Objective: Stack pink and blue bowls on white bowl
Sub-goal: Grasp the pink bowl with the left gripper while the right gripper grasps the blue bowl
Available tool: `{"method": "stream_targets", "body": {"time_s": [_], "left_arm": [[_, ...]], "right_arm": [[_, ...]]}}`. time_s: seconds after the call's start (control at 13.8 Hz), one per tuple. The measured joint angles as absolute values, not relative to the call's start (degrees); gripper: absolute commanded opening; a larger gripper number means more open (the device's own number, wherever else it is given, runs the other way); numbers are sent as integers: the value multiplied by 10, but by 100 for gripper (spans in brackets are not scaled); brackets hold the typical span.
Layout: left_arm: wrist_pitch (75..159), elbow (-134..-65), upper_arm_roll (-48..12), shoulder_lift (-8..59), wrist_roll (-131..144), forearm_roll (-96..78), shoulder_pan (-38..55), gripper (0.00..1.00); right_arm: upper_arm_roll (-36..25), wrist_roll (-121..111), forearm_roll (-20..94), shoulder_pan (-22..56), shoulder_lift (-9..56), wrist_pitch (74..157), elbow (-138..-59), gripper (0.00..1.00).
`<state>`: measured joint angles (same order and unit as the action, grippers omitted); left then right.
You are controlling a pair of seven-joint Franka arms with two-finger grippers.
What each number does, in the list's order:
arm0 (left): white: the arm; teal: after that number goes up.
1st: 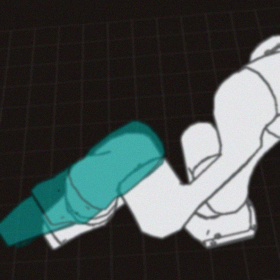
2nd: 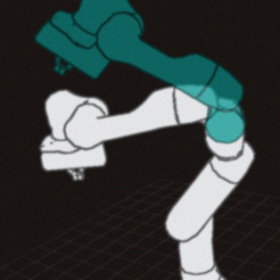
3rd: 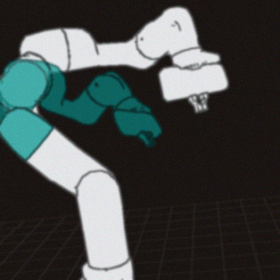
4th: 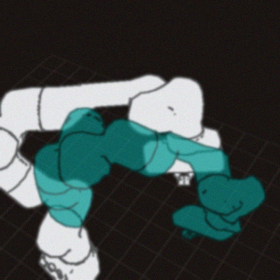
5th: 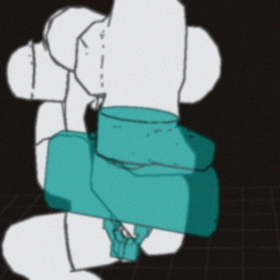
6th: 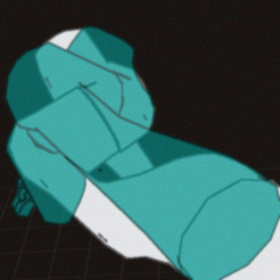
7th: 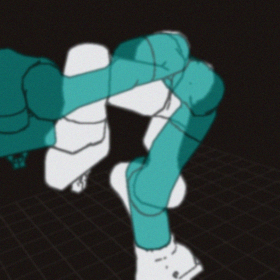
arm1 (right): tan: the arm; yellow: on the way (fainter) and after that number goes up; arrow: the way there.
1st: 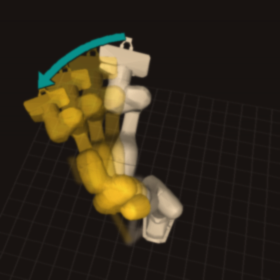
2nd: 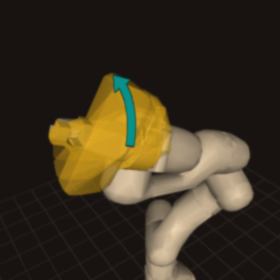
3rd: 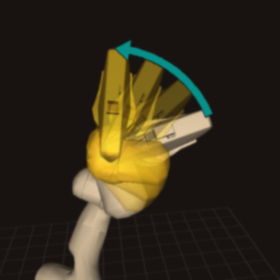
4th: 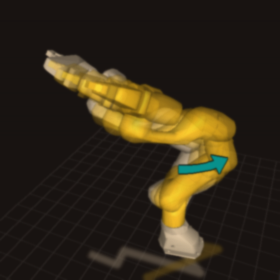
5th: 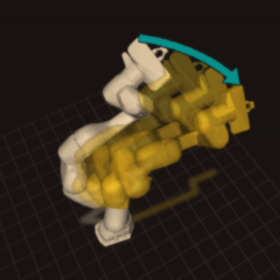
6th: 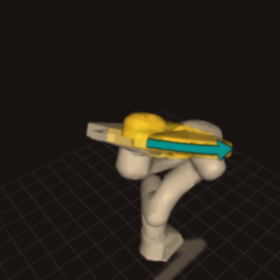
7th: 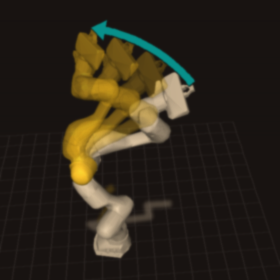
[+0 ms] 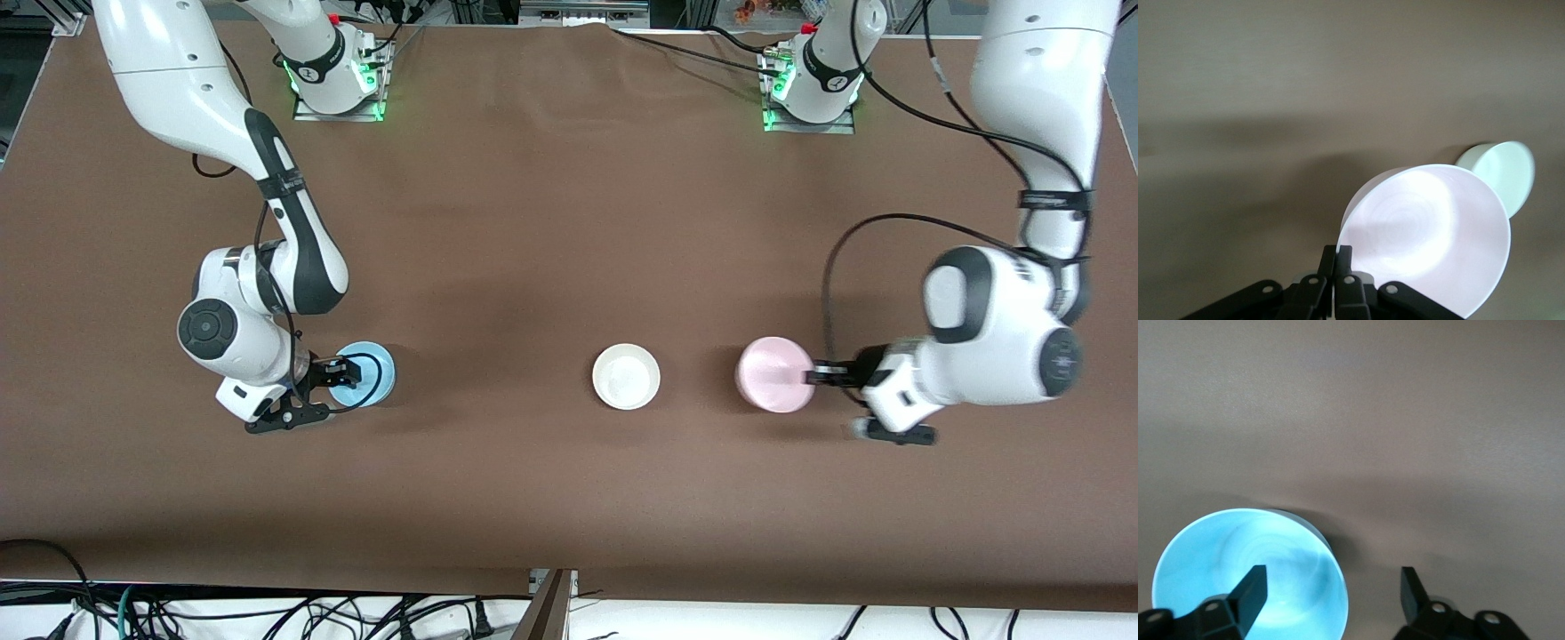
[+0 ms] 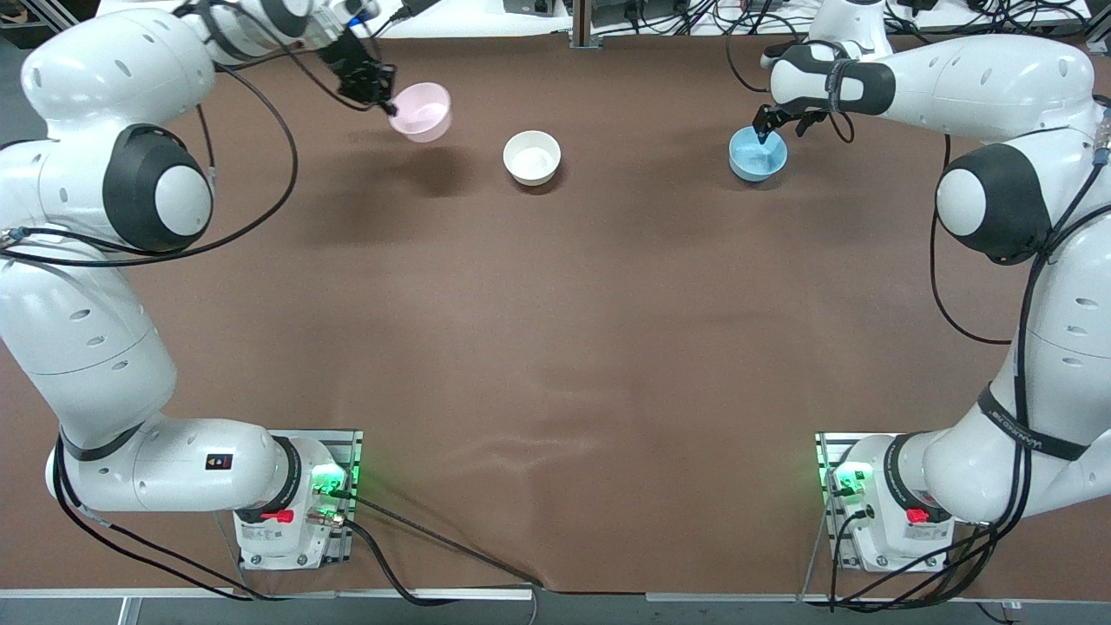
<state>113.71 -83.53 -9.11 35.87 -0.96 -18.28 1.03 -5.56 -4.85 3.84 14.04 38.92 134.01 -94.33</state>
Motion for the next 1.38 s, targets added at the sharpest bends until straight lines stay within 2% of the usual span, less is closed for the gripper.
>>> {"method": "stream_targets", "body": {"time_s": [0.22,0.29,0.65,0.94,1.38], "left_arm": [[1216,-836,-110,373,60,-183,54,0],[1239,-836,-113,382,71,-183,67,0],[1283,-834,-119,413,88,-183,120,0],[1279,-837,-119,415,90,-180,138,0],[1276,-848,-119,425,90,-170,141,0]], "right_arm": [[-55,-48,42,140,391,1340,-943,30],[-55,-47,47,140,391,1340,-943,24],[-55,-46,78,140,392,1340,-943,5],[-51,-33,84,141,392,1323,-927,2],[-19,67,85,148,391,1200,-834,2]]}}
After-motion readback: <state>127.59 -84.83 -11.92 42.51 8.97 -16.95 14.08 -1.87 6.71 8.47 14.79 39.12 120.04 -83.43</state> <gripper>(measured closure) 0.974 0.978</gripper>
